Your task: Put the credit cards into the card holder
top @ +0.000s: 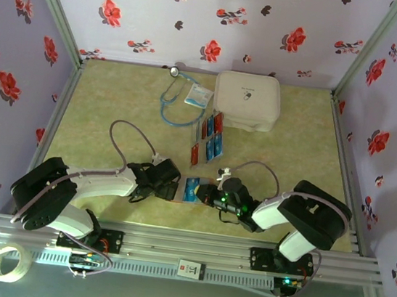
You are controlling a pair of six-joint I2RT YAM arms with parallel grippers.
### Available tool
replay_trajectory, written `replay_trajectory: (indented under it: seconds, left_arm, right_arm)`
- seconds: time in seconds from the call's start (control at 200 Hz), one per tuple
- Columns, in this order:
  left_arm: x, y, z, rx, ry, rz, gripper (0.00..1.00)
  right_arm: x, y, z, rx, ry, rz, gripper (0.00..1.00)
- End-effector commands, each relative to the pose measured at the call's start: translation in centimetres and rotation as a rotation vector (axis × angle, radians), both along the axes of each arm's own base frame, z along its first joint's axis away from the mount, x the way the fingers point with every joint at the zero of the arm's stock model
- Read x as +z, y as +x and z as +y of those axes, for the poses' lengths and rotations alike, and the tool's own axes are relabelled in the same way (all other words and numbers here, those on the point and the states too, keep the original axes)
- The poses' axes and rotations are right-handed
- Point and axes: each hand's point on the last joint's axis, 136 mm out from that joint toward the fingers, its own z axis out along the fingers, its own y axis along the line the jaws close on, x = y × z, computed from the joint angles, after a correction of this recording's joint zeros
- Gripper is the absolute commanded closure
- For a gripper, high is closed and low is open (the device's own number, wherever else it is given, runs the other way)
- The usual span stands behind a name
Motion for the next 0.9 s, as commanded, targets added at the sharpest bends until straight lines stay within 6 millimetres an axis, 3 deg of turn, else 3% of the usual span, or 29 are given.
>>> replay_trajectory:
  seconds: [0.0, 0.645, 0.89]
  left_arm:
    - [-0.88, -0.71, 0.67, 0.003, 0.043, 0.022, 0.0]
    - [-0.99, -0.82, 0.53, -0.002, 0.045, 0.025, 0.0]
    - [-1.0, -0.8, 0.52, -0.001, 0.047, 0.026, 0.0]
  right_arm:
    - [-0.01, 0.57, -0.55, -0.017, -0.036, -0.016, 0.94]
    - [-0.43, 0.54, 0.13, 0.01, -0.022, 0.001, 0.92]
    - [-0.23, 0.32, -0.35, 0.018, -0.065, 0.0, 0.56]
